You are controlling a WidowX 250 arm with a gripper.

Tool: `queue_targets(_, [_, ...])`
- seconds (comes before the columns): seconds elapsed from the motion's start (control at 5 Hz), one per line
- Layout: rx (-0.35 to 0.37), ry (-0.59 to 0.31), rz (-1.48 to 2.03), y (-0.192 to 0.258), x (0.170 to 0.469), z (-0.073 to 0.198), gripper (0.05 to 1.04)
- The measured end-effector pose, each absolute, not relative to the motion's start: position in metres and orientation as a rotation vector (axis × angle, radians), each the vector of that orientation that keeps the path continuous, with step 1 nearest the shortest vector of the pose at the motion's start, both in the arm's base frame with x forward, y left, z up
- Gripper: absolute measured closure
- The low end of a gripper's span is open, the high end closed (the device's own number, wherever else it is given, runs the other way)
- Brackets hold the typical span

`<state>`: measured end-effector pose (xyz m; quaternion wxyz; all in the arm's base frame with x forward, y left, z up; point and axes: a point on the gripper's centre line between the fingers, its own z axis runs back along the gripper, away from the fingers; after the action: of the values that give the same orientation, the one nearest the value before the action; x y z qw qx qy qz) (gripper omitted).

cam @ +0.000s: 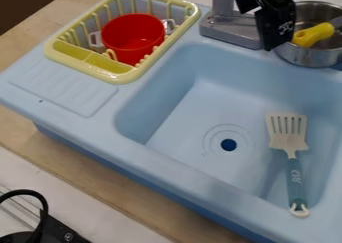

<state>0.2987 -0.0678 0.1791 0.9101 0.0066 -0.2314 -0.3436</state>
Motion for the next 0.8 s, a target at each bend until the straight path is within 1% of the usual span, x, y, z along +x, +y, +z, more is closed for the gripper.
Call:
queue_targets(0.2, [0.009,-0.448,-0.709,-0.068,0.297,0.171,0.084])
queue_targets(0.4, [0.013,-0.416,-0.800,-0.081,0.301,0.171,0.084])
queue_targets(0.6, [0.014,-0.416,-0.908,-0.101,0.310,0.178,0.084])
queue_targets(0.8, [-0.019,-0.449,-0.992,-0.120,0.324,0.178,0.084])
